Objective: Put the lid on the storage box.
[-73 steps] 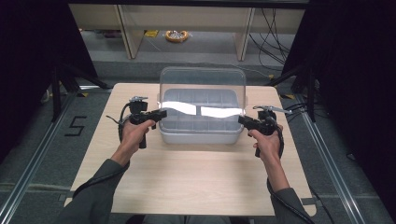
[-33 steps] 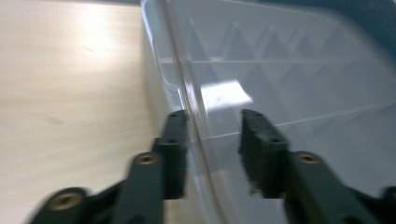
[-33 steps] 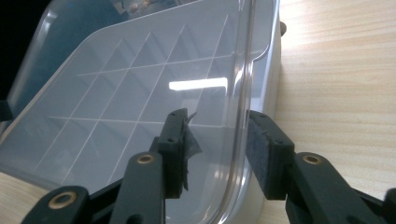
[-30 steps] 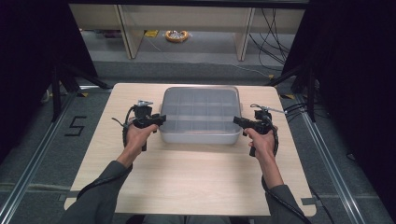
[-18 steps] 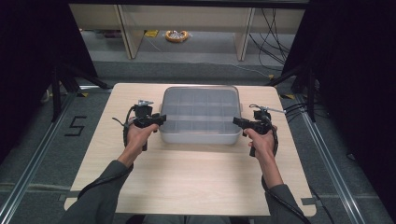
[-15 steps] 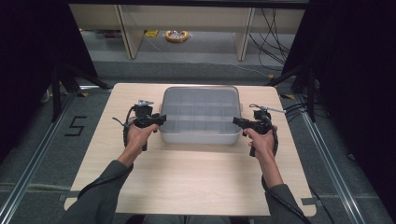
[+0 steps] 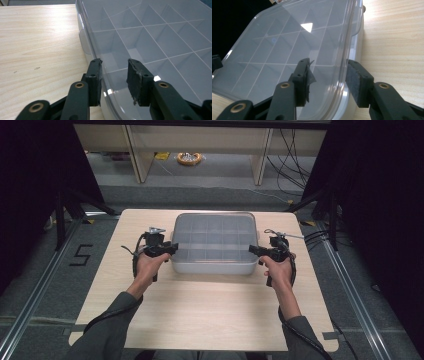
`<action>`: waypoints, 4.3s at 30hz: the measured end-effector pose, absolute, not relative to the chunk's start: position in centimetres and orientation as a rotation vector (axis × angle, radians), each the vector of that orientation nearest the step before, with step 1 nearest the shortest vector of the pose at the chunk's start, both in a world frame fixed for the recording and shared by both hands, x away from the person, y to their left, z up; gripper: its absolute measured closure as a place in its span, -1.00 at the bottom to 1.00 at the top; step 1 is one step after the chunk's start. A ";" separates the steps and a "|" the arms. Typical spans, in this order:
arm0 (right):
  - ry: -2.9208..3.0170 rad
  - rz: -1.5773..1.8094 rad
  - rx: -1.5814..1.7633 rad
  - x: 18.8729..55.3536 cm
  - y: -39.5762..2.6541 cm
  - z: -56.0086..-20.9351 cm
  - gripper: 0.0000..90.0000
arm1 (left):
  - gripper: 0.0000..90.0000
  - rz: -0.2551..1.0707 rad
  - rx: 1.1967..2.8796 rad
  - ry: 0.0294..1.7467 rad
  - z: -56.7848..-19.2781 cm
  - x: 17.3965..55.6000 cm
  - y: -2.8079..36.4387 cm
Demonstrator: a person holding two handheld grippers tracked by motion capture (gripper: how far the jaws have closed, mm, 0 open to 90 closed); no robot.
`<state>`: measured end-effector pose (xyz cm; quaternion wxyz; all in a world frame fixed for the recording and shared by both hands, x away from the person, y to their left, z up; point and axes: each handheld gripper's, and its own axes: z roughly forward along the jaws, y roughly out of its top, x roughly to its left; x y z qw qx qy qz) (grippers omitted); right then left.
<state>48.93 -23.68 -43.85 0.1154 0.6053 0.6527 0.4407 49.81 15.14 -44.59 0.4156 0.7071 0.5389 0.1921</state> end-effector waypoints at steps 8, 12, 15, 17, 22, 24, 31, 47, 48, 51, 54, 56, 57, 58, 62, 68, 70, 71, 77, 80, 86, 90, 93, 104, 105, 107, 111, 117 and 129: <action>1.941 1.278 1.817 49.1 -23.6 -43.4 0.22 | 0.41 0.502 1.790 1.347 -44.6 49.7 15.0; 1.951 1.278 1.872 49.1 -23.7 -43.2 0.25 | 0.41 0.507 1.823 1.337 -44.5 49.7 15.1; 1.898 1.313 2.040 48.9 -23.7 -42.9 0.28 | 0.41 0.508 1.825 1.336 -44.5 49.7 15.2; 1.908 1.321 1.914 49.2 -24.6 -43.3 0.34 | 0.41 0.507 1.823 1.335 -44.5 49.7 15.1; 1.950 1.305 1.903 49.2 -24.9 -44.1 0.37 | 0.41 0.512 1.798 1.346 -44.6 49.7 14.9; 1.934 1.301 1.914 49.3 -24.6 -44.4 0.36 | 0.41 0.511 1.806 1.342 -44.6 49.7 15.0; 1.928 1.291 1.877 49.1 -24.7 -43.8 0.29 | 0.35 0.411 1.724 1.371 -44.5 49.8 15.6; 1.950 1.256 1.782 48.3 -25.3 -43.4 0.40 | 0.25 0.367 1.715 1.351 -43.6 48.8 16.8; 1.949 1.247 1.748 48.3 -25.3 -43.5 0.42 | 0.25 0.366 1.709 1.348 -43.7 48.8 16.9; 1.971 1.249 1.715 48.3 -25.5 -43.6 0.49 | 0.25 0.364 1.694 1.351 -43.8 48.7 16.9; 1.952 1.235 1.727 48.4 -25.4 -43.9 0.52 | 0.26 0.356 1.713 1.353 -43.9 48.8 17.0; 1.953 1.233 1.732 48.5 -25.3 -44.0 0.55 | 0.26 0.344 1.710 1.360 -44.0 48.8 17.0; 1.940 1.246 1.793 48.4 -25.0 -43.9 0.59 | 0.27 0.333 1.712 1.363 -44.1 48.9 16.9; 1.950 1.257 1.768 48.5 -25.0 -44.0 0.64 | 0.29 0.330 1.716 1.363 -44.2 49.0 16.9; 1.951 1.212 1.691 48.9 -24.9 -44.4 0.72 | 0.41 0.306 1.722 1.379 -45.1 49.3 16.6; 1.918 1.209 1.729 49.0 -24.4 -44.2 0.75 | 0.41 0.319 1.703 1.385 -45.2 49.6 16.6; 1.888 1.215 1.752 49.1 -24.2 -44.3 0.75 | 0.41 0.329 1.695 1.392 -45.2 49.5 16.5; 1.885 1.235 1.758 49.1 -24.2 -44.3 0.75 | 0.41 0.327 1.695 1.393 -45.2 49.5 16.5; 1.900 1.220 1.719 49.3 -24.5 -44.3 0.70 | 0.33 0.299 1.661 1.408 -45.1 49.4 16.7; 1.881 1.240 1.713 49.1 -24.5 -44.2 0.55 | 0.25 0.322 1.656 1.378 -44.5 48.6 17.0; 1.900 1.240 1.663 47.4 -24.9 -43.4 0.32 | 0.22 0.299 1.665 1.326 -43.7 46.6 17.7; 1.892 1.252 1.670 45.9 -24.6 -42.8 0.18 | 0.20 0.283 1.674 1.292 -43.6 45.1 17.9; 1.942 1.279 1.570 44.5 -24.7 -42.6 0.07 | 0.18 0.272 1.672 1.266 -43.5 44.1 17.8; 1.991 1.318 1.511 41.3 -24.7 -42.6 0.00 | 0.08 0.246 1.707 1.177 -43.6 40.9 17.2; 1.979 1.326 1.571 40.9 -24.4 -42.6 0.00 | 0.07 0.243 1.706 1.173 -43.6 40.7 17.2; 1.993 1.333 1.526 40.9 -24.7 -42.6 0.00 | 0.06 0.234 1.719 1.154 -43.6 40.2 17.1; 1.999 1.330 1.506 40.5 -24.9 -42.6 -0.03 | 0.03 0.231 1.729 1.137 -43.7 39.5 17.0; 1.988 1.344 1.495 40.2 -24.7 -42.7 -0.09 | 0.00 0.223 1.733 1.130 -43.7 39.2 16.7; 2.008 1.363 1.472 39.2 -24.3 -42.8 -0.40 | -0.28 0.208 1.753 1.109 -44.6 38.2 16.1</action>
